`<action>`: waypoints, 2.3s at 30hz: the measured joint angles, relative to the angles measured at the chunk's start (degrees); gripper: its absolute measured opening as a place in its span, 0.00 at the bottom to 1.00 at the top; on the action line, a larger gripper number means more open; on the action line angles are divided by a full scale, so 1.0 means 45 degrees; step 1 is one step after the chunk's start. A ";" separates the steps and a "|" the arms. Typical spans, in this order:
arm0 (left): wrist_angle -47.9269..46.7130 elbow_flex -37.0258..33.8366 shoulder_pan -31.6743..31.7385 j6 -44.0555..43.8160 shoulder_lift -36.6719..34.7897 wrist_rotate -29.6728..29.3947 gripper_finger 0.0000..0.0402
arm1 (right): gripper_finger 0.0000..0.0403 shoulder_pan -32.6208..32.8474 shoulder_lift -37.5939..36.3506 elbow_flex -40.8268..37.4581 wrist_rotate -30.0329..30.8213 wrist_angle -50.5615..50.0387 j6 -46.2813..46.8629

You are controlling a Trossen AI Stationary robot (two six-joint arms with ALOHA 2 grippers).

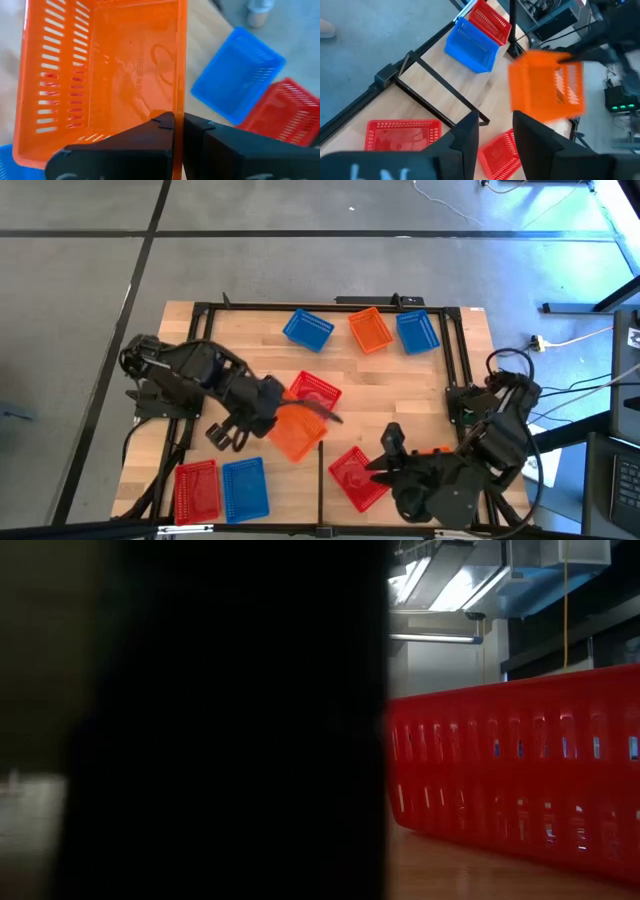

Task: Stack baskets on shelf by color
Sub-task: Put the middle orange bin on the shelf

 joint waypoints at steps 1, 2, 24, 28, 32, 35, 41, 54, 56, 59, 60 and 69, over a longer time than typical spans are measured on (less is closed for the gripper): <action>-0.0011 -0.0118 -0.0163 -0.0210 0.0013 0.0188 0.00 | 0.30 0.0041 -0.0041 0.0000 0.0021 -0.0003 -0.0003; -0.0014 -0.0283 -0.0315 -0.0409 0.0024 0.0422 0.00 | 0.30 0.0072 -0.0077 0.0000 0.0032 -0.0008 -0.0008; 0.2142 -0.4431 -0.1741 0.3881 0.0102 -0.0097 0.00 | 0.30 0.0203 -0.0825 -0.0010 0.0008 -0.0222 -0.0319; 0.3151 -0.4795 -0.1646 0.4435 0.0102 -0.0082 0.00 | 0.30 0.0198 -0.0825 -0.0010 0.0008 -0.0217 -0.0240; 0.3871 -0.5073 -0.1646 0.4599 0.0107 0.0112 0.00 | 0.30 0.0198 -0.0825 -0.0010 0.0008 -0.0217 0.0012; 0.4471 -0.5381 -0.1653 0.5253 0.0107 0.0310 0.00 | 0.30 0.0198 -0.0825 -0.0010 0.0008 -0.0217 0.0021; 0.5882 -0.6258 -0.1656 0.5477 0.0117 0.0717 0.00 | 0.30 0.0198 -0.0825 -0.0010 0.0008 -0.0212 0.0011; 0.7911 -0.8314 -0.1607 0.5477 0.0126 0.0854 0.00 | 0.30 0.0193 -0.0825 -0.0010 0.0003 -0.0212 0.0003; 0.8401 -0.8682 -0.1593 0.5487 0.0126 0.0846 0.00 | 0.30 0.0193 -0.0825 -0.0010 0.0003 -0.0212 0.0002; 0.9007 -0.9033 -0.1598 0.5487 0.0126 0.0855 0.00 | 0.30 0.0193 -0.0825 -0.0010 0.0003 -0.0212 0.0002; 0.9083 -0.9164 -0.1598 0.5487 0.0126 0.0872 0.00 | 0.30 0.0193 -0.0825 -0.0010 0.0003 -0.0212 0.0002; 0.9875 -1.0181 -0.1598 0.5492 0.0126 0.0892 0.00 | 0.30 0.0193 -0.0825 -0.0010 0.0003 -0.0212 0.0002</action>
